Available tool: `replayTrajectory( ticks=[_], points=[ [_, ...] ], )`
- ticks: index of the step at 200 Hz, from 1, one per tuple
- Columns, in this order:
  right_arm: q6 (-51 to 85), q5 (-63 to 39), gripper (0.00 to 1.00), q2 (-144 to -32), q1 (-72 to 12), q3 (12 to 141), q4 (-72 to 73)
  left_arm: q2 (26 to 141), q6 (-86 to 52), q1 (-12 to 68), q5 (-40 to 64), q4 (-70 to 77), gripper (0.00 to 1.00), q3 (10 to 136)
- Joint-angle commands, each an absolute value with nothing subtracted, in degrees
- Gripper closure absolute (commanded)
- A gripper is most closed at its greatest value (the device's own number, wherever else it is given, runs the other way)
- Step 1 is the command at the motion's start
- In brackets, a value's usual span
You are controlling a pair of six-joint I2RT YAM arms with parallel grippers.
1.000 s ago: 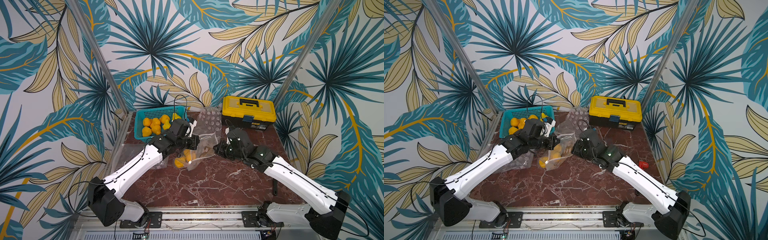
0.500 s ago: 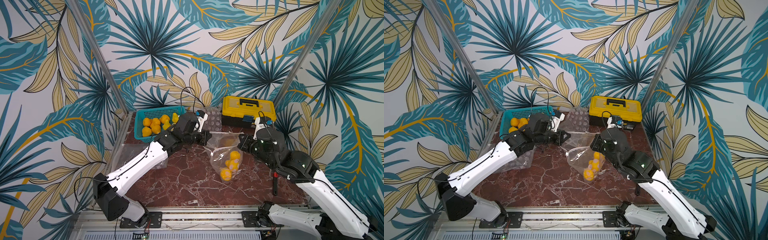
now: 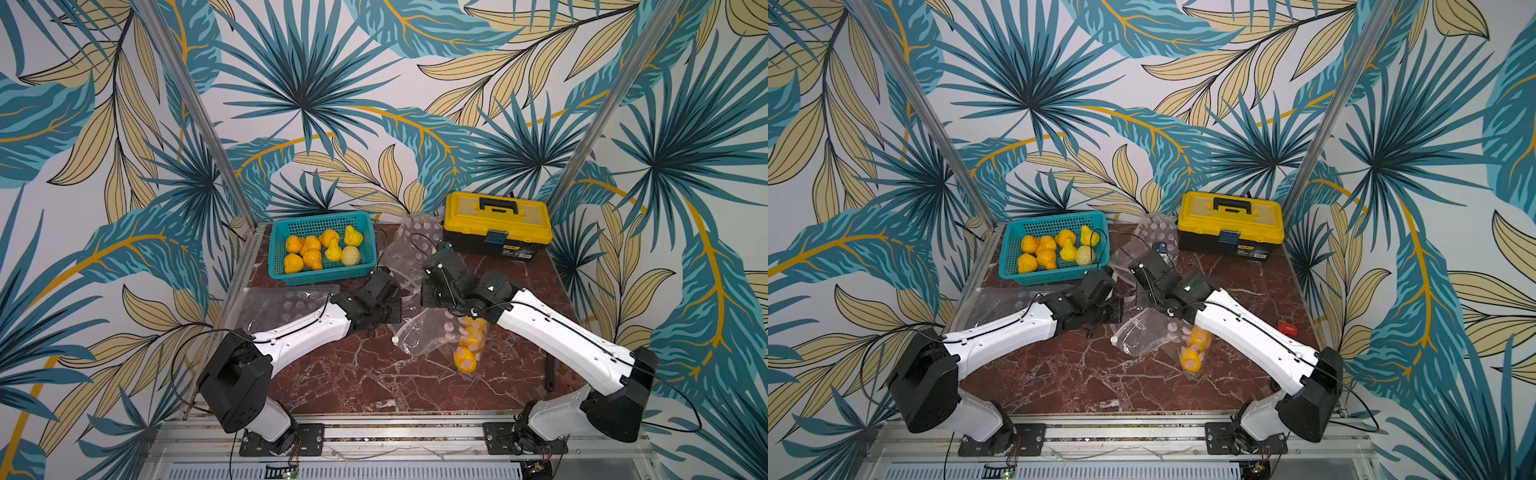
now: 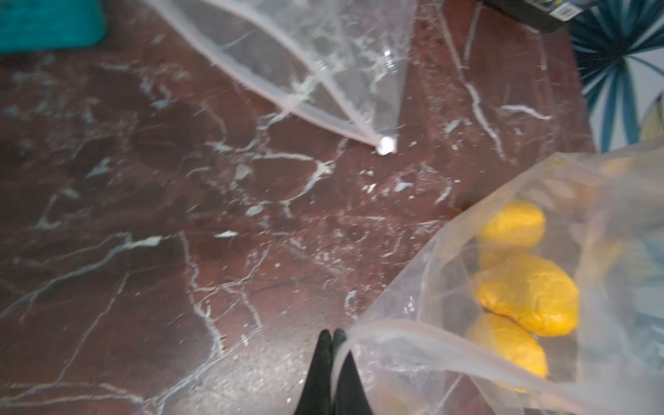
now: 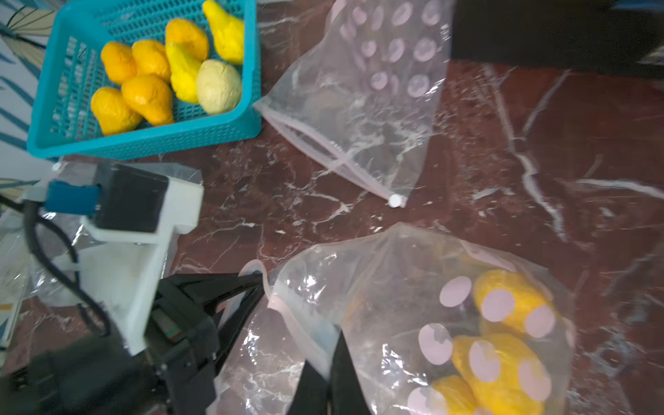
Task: Open the zip-top bag and take out the pear
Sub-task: Adjust the zipper food storage bag at the center of the board.
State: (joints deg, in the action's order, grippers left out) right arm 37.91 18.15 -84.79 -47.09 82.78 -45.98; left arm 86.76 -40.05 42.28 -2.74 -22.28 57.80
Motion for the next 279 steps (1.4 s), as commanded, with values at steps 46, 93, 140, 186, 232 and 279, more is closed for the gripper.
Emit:
replayTrajectory(
  ticks=[46, 93, 140, 186, 232, 279],
  points=[
    [38.61, 11.12, 1.0, -88.55, -48.35, 81.12, -37.62, 79.77, -45.27, 37.54, -11.6, -25.55, 0.66, 47.12],
    [37.56, 8.74, 1.0, -90.76, -48.36, 82.51, -38.72, 65.85, -35.97, 33.72, -4.79, -25.08, 0.47, 46.65],
    [37.39, 3.85, 1.0, -93.96, -48.36, 85.04, -37.47, 63.02, -28.86, 32.26, 15.83, -21.64, 0.56, 46.4],
    [39.27, -2.91, 0.96, -95.79, -48.12, 85.98, -32.86, 70.97, -29.42, 32.28, 28.01, -11.65, 0.74, 44.6],
    [42.22, -5.72, 0.88, -93.45, -47.84, 84.12, -29.18, 79.27, -30.5, 32.26, 31.0, -1.63, 0.78, 39.44],
    [40.65, -2.33, 0.6, -86.62, -45.07, 79.09, -35.45, 83.06, -31.03, 32.17, 31.28, 1.96, 0.78, 37.18]
  ],
)
